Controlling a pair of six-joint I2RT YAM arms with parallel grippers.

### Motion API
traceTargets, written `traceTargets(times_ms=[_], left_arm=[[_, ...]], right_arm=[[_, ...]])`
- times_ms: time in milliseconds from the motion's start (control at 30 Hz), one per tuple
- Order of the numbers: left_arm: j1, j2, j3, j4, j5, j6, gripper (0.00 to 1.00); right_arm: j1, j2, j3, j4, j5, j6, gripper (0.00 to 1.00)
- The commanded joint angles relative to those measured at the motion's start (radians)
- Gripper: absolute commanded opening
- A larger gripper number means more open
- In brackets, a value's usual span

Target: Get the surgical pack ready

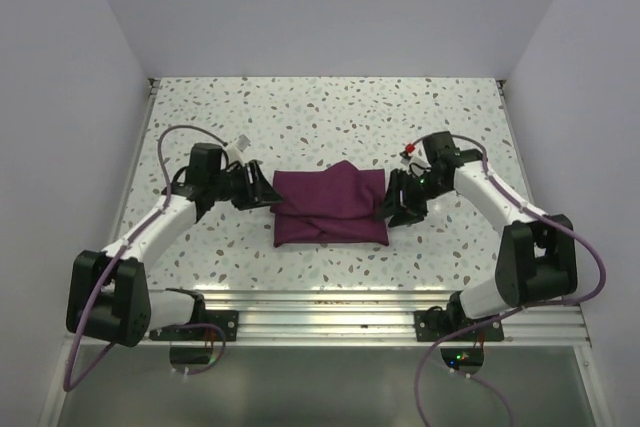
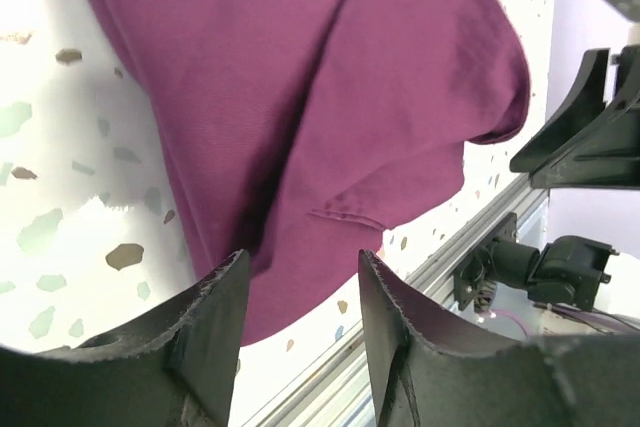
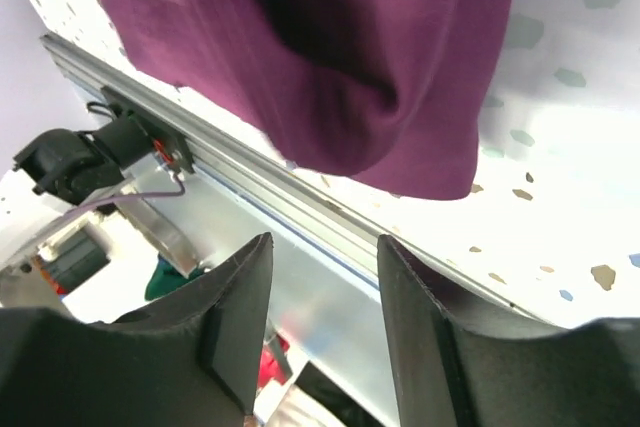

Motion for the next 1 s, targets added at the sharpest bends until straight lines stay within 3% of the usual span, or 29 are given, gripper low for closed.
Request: traceTargets(times_ms=[0,133,167,200,267,300,433,533,633,767,967], left_arm=[[0.003,-0.075,0.065,-0.008,-0.039,0.069,0.51],[0.004,-0.023,0.19,-0.076,-0.12,0.103,0.4],[0.004,0.005,0.209,-0.095,-0.146,0.103,0.27],[0.007,0.022,0.24,-0.133,-0.215,0.1,0.19],[0.021,0.08,0.261,-0.15,-0.252,0.093,0.01],[0.035,0.102,0.286,-0.164,-0.255,0.093,0.0],[0.046,0.25,0.385,-0.231,-0.261,0.115,0.0],[0.046,0.376,0.439,-0.284,-0.251,0.121,0.0],[0.042,0.404,0.432,-0.285,-0.219,0.116,0.0],[0.038,0.398,0.386,-0.281,-0.214,0.109,0.0],[0.036,0.315,0.375,-0.247,-0.229,0.135,0.0]], right_arm=[[0.001,-0.055,0.134,-0.026,0.062,-0.006,0.51],[0.001,-0.03,0.199,-0.045,0.064,0.059,0.49],[0.001,-0.03,0.192,-0.056,0.057,0.066,0.44],[0.0,-0.036,0.181,-0.06,0.056,0.076,0.32],[0.001,-0.059,0.143,-0.091,0.082,0.075,0.24],[0.001,-0.07,0.126,-0.097,0.098,0.075,0.16],[0.001,-0.116,-0.012,-0.112,0.15,0.116,0.0],[0.0,-0.15,-0.142,-0.032,0.127,0.207,0.0],[0.003,-0.173,-0.236,0.032,0.121,0.271,0.0],[0.001,-0.205,-0.339,0.116,0.136,0.329,0.0],[0.004,-0.168,-0.509,0.381,0.06,0.558,0.0]])
